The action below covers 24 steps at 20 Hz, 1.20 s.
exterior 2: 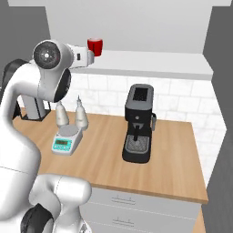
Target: Gather all objects into one cabinet and sort the glasses and bowls to opposite sides.
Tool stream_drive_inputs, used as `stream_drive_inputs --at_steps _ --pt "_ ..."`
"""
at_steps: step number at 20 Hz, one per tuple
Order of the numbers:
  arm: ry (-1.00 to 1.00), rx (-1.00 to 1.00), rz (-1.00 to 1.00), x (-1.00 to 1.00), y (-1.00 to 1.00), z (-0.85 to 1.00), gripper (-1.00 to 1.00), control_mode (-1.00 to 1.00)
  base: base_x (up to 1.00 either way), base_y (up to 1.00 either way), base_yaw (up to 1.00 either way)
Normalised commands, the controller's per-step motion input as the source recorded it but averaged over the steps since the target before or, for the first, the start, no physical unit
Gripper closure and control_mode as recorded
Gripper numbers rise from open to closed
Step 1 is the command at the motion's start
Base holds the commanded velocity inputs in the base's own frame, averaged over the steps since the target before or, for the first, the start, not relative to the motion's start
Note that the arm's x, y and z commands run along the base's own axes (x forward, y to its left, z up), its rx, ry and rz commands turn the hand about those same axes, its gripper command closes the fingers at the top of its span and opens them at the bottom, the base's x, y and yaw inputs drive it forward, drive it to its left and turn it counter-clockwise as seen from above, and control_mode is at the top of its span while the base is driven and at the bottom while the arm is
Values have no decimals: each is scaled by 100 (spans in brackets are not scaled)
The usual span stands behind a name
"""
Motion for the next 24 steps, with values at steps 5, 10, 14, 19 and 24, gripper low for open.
stream_drive_inputs --at_steps 5,10,14,19,24 --pt "0 -4 0 23 9 0 -100 -100 0 0 0" --pt "0 0 0 23 0 0 -100 -100 0 0 0" --pt "0 0 -1 32 -1 0 -100 -100 0 0 0" --pt "1 0 -3 41 0 0 -100 -100 0 0 0" --pt "0 0 -1 44 0 0 -100 -100 0 0 0"
